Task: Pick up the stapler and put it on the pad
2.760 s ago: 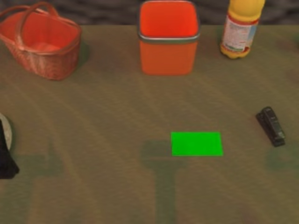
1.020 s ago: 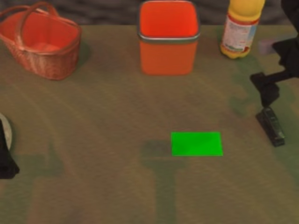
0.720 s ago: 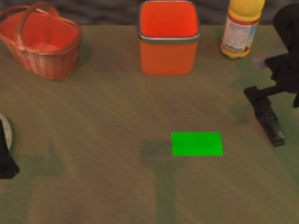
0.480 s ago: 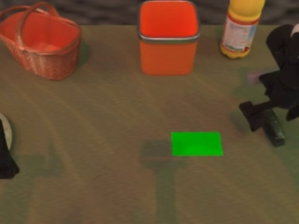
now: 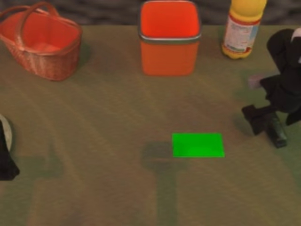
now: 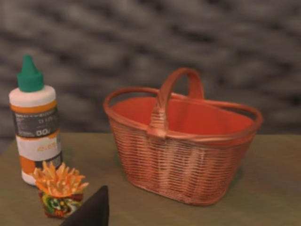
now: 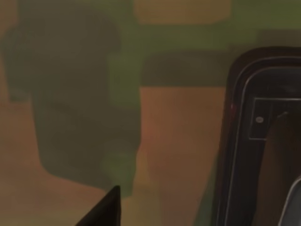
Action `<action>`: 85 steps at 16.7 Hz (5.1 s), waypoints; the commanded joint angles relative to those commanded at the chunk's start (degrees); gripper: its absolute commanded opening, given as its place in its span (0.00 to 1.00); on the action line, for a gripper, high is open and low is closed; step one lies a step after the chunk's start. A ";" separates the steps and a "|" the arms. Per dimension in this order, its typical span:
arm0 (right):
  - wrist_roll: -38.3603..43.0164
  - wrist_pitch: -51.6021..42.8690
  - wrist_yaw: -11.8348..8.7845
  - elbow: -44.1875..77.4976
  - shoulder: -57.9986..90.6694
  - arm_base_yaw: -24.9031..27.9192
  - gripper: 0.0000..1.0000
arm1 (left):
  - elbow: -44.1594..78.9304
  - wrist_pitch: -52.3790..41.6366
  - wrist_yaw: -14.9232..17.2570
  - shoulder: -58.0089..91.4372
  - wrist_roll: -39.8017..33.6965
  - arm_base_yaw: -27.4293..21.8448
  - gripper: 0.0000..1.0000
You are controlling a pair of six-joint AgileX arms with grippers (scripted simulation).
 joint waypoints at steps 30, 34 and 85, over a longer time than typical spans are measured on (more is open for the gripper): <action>-0.18 -19.44 -0.06 12.04 -7.36 0.28 0.00 | 0.00 0.00 0.00 0.00 0.00 0.00 1.00; -0.10 -19.53 -0.07 12.08 -7.35 0.00 0.00 | 0.00 0.00 0.00 0.00 0.00 0.00 1.00; 132.41 -8.59 0.64 10.87 2.11 24.19 0.08 | 0.00 0.00 0.00 0.00 0.00 0.00 1.00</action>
